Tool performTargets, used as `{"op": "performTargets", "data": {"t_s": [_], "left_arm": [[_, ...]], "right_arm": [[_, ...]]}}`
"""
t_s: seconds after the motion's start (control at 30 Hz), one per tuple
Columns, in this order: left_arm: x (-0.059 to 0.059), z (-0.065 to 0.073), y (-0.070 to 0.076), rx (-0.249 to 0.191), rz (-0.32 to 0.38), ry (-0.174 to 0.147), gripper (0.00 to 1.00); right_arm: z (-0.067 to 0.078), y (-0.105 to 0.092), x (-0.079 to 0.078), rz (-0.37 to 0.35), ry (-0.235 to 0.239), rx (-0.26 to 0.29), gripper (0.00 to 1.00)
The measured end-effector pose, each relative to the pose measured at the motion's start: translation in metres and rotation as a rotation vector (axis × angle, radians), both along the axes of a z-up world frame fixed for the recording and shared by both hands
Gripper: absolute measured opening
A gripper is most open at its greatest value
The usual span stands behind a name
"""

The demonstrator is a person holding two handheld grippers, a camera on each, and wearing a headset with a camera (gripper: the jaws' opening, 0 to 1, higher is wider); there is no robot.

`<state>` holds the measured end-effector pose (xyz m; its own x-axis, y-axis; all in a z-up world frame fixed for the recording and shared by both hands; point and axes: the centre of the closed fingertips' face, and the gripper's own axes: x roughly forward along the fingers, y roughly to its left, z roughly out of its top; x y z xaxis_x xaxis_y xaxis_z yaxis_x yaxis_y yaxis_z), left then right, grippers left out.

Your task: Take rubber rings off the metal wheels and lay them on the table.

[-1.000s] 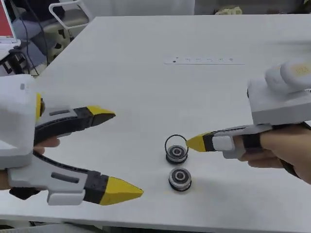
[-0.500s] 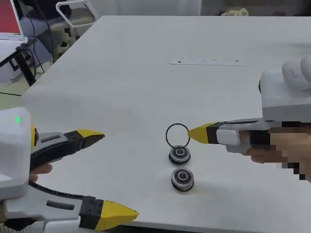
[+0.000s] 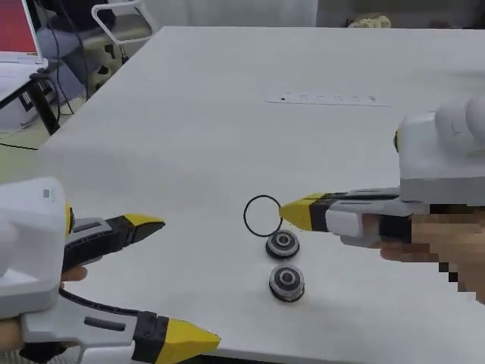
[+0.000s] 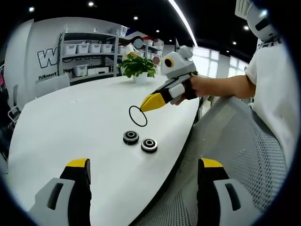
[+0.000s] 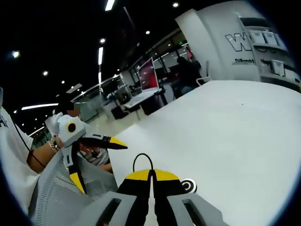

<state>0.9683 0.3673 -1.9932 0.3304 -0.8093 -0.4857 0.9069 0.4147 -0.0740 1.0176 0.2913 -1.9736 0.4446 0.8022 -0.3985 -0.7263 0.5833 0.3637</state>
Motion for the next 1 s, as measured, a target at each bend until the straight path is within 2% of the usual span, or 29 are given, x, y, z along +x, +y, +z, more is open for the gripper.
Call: {"op": "performTargets", "data": {"t_s": [0.07, 0.17, 0.4, 0.5, 0.67, 1.0], "left_arm": [[-0.001, -0.003, 0.000, 0.025, -0.014, -0.003, 0.93], [-0.003, -0.004, -0.001, 0.035, -0.027, -0.009, 0.93], [-0.001, -0.001, -0.001, 0.016, -0.018, -0.013, 0.92], [-0.001, 0.001, -0.001, -0.001, -0.011, -0.006, 0.92], [-0.002, -0.001, -0.001, 0.007, -0.017, -0.007, 0.90], [0.000, 0.000, -0.001, -0.002, -0.010, -0.010, 0.89]], "right_arm": [[-0.006, 0.004, -0.002, 0.012, 0.002, -0.017, 0.00], [-0.015, 0.010, -0.003, 0.014, 0.011, -0.025, 0.00], [-0.041, 0.018, -0.011, 0.041, 0.058, -0.068, 0.00], [-0.048, 0.022, -0.015, 0.049, 0.077, -0.066, 0.00], [-0.066, 0.026, -0.015, 0.035, 0.109, -0.094, 0.00], [-0.083, 0.033, -0.014, 0.051, 0.089, -0.170, 0.00]]}}
